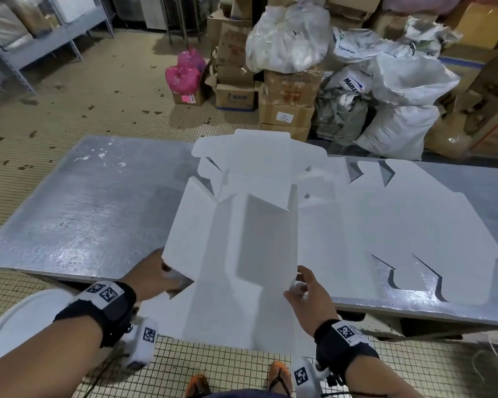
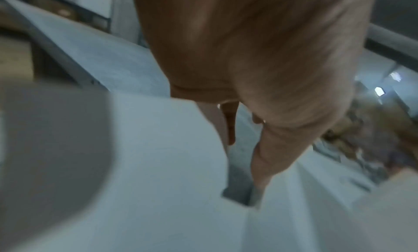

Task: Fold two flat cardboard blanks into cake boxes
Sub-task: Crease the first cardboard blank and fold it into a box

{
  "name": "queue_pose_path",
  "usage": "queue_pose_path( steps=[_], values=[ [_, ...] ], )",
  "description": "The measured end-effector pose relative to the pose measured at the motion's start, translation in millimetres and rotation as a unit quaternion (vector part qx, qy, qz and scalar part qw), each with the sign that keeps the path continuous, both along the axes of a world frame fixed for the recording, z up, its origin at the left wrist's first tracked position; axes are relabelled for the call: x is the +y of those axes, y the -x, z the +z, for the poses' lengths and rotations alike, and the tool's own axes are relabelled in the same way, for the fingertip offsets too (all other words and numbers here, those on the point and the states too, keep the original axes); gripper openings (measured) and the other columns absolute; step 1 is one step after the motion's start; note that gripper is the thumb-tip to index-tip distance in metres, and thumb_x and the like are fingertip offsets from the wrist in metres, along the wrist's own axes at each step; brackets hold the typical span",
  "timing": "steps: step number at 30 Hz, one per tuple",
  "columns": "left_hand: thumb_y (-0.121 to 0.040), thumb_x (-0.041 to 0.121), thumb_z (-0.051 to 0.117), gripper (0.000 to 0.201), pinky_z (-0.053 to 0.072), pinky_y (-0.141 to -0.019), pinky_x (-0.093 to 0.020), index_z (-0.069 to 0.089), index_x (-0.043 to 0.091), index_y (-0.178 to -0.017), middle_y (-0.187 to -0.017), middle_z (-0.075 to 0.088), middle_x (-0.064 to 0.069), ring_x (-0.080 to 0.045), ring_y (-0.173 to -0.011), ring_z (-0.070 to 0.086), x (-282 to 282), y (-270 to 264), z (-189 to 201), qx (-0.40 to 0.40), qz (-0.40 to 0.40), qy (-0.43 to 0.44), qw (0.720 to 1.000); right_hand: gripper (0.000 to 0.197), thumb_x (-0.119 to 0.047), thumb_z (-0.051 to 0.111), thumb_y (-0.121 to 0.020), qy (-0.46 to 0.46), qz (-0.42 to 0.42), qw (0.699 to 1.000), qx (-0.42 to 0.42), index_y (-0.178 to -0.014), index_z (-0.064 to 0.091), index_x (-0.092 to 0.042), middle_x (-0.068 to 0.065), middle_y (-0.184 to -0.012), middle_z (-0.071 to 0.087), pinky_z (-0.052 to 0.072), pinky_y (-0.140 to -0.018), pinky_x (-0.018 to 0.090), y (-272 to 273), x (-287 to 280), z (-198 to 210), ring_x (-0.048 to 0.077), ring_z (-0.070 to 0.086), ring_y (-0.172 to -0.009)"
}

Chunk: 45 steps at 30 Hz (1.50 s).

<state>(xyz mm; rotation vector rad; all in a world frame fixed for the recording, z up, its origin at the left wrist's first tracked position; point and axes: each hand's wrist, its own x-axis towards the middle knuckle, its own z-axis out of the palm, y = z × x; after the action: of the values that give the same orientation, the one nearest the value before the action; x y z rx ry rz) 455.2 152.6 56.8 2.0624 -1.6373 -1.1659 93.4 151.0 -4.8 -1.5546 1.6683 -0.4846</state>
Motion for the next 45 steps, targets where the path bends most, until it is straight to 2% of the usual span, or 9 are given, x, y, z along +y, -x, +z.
queue_pose_path(
  steps=[2, 4, 9, 14, 18, 21, 32, 38, 45],
  values=[
    [-0.078, 0.018, 0.085, 0.074, 0.047, -0.088, -0.02, 0.047, 0.052, -0.132, -0.118, 0.062, 0.025, 0.003, -0.112, 0.056, -11.6, -0.8, 10.6, 0.072, 0.066, 0.062, 0.993, 0.048, -0.018, 0.068, -0.091, 0.0, 0.009, 1.0, 0.004, -0.13, 0.044, -0.032, -0.025, -0.096, 0.057, 0.039, -0.066, -0.001, 1.5, -1.8, 0.7, -0.011, 0.057, -0.081],
    [-0.08, 0.016, 0.081, 0.088, 0.042, -0.107, -0.036, 0.034, 0.05, -0.146, -0.137, 0.048, 0.014, -0.009, -0.126, 0.046, -24.1, -3.1, 19.2, 0.088, 0.095, 0.113, 0.985, 0.05, -0.018, 0.069, -0.09, 0.0, 0.014, 1.0, 0.006, -0.133, 0.046, -0.03, -0.023, -0.095, 0.062, 0.039, -0.067, -0.002, 2.7, -3.3, -1.3, -0.011, 0.058, -0.081],
    [-0.068, 0.029, 0.054, 0.074, 0.018, -0.108, -0.032, 0.041, 0.045, -0.139, -0.141, 0.038, 0.019, -0.009, -0.138, 0.027, -50.1, 34.4, 54.6, -0.084, -0.041, 0.203, 0.975, 0.047, -0.024, 0.067, -0.09, -0.02, 0.025, 0.999, -0.01, -0.133, 0.05, -0.034, -0.014, -0.105, 0.065, 0.045, -0.069, 0.006, 6.1, -10.9, -8.6, -0.005, 0.062, -0.086],
    [-0.084, 0.05, 0.065, 0.046, 0.034, -0.112, -0.036, 0.054, 0.047, -0.129, -0.127, 0.055, 0.02, -0.001, -0.124, 0.044, -63.6, 111.8, 55.2, -0.006, -0.182, 0.208, 0.961, 0.048, -0.034, 0.07, -0.087, -0.021, 0.043, 0.999, -0.004, -0.13, 0.051, -0.041, -0.013, -0.113, 0.065, 0.049, -0.089, 0.028, 10.2, -17.0, -11.1, 0.014, 0.062, -0.105],
    [-0.07, 0.045, 0.087, 0.071, 0.032, -0.108, -0.02, 0.057, 0.039, -0.134, -0.13, 0.053, 0.018, 0.001, -0.122, 0.044, -61.8, 166.9, 39.0, 0.002, -0.285, 0.113, 0.952, 0.05, -0.033, 0.072, -0.087, -0.024, 0.071, 0.997, -0.011, -0.133, 0.051, -0.034, -0.01, -0.116, 0.065, 0.046, -0.084, 0.022, 16.1, -20.2, -2.7, 0.008, 0.062, -0.097],
    [-0.067, 0.041, 0.089, 0.065, 0.032, -0.105, -0.019, 0.061, 0.038, -0.126, -0.128, 0.054, 0.021, 0.002, -0.123, 0.043, -58.5, 181.9, 22.1, -0.011, -0.281, 0.121, 0.952, 0.049, -0.034, 0.07, -0.089, -0.037, 0.076, 0.996, -0.015, -0.133, 0.052, -0.032, -0.01, -0.119, 0.065, 0.045, -0.085, 0.022, 22.0, -22.9, 2.2, 0.013, 0.064, -0.103],
    [-0.073, 0.022, 0.078, 0.039, 0.053, -0.079, -0.037, 0.051, 0.028, -0.1, -0.096, 0.057, 0.004, -0.019, -0.087, 0.057, -98.2, 196.4, 46.9, -0.171, -0.415, -0.041, 0.893, 0.03, -0.034, 0.067, -0.09, -0.025, 0.027, 0.999, -0.004, -0.12, 0.065, -0.03, -0.011, -0.11, 0.071, 0.041, -0.076, 0.016, 14.2, -15.8, 1.8, -0.005, 0.054, -0.075],
    [-0.079, 0.006, 0.063, 0.034, 0.038, -0.057, -0.029, 0.044, 0.026, -0.1, -0.085, 0.048, 0.002, -0.018, -0.068, 0.048, -86.3, 183.6, 19.8, -0.135, -0.381, -0.058, 0.913, 0.042, -0.038, 0.063, -0.091, -0.023, -0.052, 0.995, 0.076, -0.132, 0.057, -0.03, -0.007, -0.123, 0.068, 0.047, -0.1, 0.036, 6.7, 0.6, 10.5, 0.016, 0.063, -0.113],
    [-0.081, 0.033, 0.073, 0.03, 0.042, -0.096, -0.034, 0.056, 0.035, -0.105, -0.11, 0.051, 0.008, -0.013, -0.112, 0.045, -79.7, 155.8, -1.0, -0.017, -0.374, 0.088, 0.923, 0.046, -0.028, 0.073, -0.084, 0.017, -0.265, 0.961, 0.081, -0.127, 0.058, -0.03, -0.006, -0.131, 0.059, 0.044, -0.104, 0.044, 17.7, 54.8, 22.9, 0.014, 0.054, -0.12]
  ],
)
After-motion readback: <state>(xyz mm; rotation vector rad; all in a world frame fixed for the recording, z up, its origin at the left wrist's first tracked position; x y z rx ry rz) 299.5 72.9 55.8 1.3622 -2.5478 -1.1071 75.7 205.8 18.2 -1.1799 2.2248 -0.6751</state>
